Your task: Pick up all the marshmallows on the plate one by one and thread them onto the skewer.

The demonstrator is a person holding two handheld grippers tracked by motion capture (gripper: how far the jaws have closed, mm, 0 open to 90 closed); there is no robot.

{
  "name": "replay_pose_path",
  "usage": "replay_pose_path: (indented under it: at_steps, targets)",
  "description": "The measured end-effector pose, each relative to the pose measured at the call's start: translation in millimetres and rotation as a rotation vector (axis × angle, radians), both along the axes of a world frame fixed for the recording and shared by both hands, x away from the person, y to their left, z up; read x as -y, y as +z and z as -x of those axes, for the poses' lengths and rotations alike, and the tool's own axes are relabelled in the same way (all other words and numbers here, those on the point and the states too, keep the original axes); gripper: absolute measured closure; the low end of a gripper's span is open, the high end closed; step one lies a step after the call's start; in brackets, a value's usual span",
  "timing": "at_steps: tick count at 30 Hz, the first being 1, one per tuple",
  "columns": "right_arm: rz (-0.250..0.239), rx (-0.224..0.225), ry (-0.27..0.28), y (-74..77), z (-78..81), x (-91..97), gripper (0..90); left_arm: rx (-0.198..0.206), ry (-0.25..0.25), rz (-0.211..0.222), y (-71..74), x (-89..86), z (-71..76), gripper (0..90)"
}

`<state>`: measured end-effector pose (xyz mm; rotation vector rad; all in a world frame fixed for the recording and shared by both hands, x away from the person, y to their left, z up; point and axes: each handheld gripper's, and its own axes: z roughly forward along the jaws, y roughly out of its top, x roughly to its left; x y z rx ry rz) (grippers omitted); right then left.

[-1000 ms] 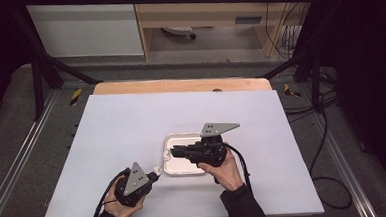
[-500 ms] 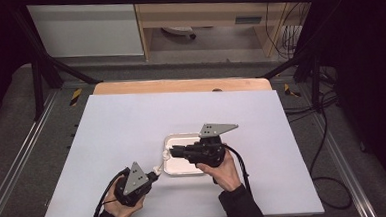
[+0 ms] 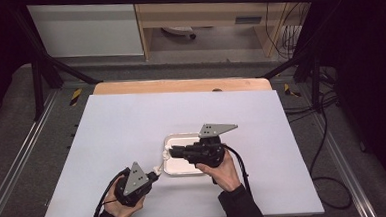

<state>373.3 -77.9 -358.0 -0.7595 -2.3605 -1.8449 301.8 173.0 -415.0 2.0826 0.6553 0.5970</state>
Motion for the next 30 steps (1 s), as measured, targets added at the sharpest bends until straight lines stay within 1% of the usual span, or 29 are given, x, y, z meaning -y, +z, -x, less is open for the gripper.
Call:
replay_pose_path:
  at_steps: [2,4,8,10,15,18,19,20,21,22,23,24,25,26,27,28,29,30]
  targets:
    - [0.002,0.002,-0.001,-0.1,0.0,-0.3,85.1,-0.001,0.001,-0.003,0.5,-0.2,-0.3,89.3]
    - [0.010,0.006,-0.004,0.2,0.2,0.0,85.1,0.000,0.003,0.004,1.5,-1.9,-0.5,89.3]
    - [0.013,0.000,-0.003,-0.1,0.1,0.4,85.0,0.005,0.001,-0.003,1.0,-0.4,-0.1,89.3]
    - [0.006,0.000,0.002,0.3,0.1,0.1,85.0,0.005,-0.003,-0.004,1.5,0.1,0.1,89.3]
    - [0.020,0.002,0.004,0.5,0.5,-1.7,85.0,-0.001,0.003,-0.001,1.1,-0.9,-0.6,89.3]
    - [0.020,0.000,0.004,-0.1,0.5,-2.4,85.0,0.001,0.001,0.003,2.1,-1.5,-0.6,89.3]
    - [0.027,-0.003,0.007,-0.5,0.7,-3.0,85.0,0.030,-0.013,0.062,4.5,-2.7,0.5,89.3]
    - [0.108,-0.025,0.045,-3.8,0.9,-8.7,84.8,0.043,-0.014,0.067,14.9,-0.2,1.8,89.3]
    - [0.182,-0.019,0.089,-15.2,4.0,-22.7,84.7,0.093,0.037,-0.016,17.3,2.7,2.9,89.3]
    - [0.135,-0.006,0.060,-20.6,6.6,-28.3,84.9,0.035,0.038,0.091,13.2,-4.5,1.6,89.4]
    - [0.096,-0.019,0.062,-21.8,6.0,-29.9,84.8,0.040,0.046,0.070,9.8,-8.4,3.1,89.4]
    - [0.076,-0.011,0.063,-23.0,5.4,-31.2,84.7,0.044,0.056,0.047,7.0,-13.0,4.1,89.4]
    - [0.025,-0.024,0.051,-22.9,1.9,-28.4,84.7,0.033,0.058,0.068,7.5,-16.4,3.1,89.4]
    - [0.003,-0.032,0.046,-22.2,-0.1,-27.0,84.3,0.036,0.062,0.068,9.8,-17.4,1.8,89.3]
    - [0.001,-0.023,0.036,-21.1,-0.1,-27.8,83.4,0.043,0.062,0.066,11.3,-15.6,1.3,89.4]
    - [-0.007,-0.023,0.028,-19.6,1.1,-28.5,82.1,0.044,0.057,0.074,11.6,-13.3,0.9,89.3]
    - [-0.009,-0.015,0.024,-18.0,1.4,-27.7,80.2,0.044,0.057,0.068,11.7,-11.2,0.3,89.4]
    - [0.011,-0.003,0.019,-16.9,1.4,-26.5,67.9,0.040,0.061,0.071,12.2,-10.2,-0.5,89.3]
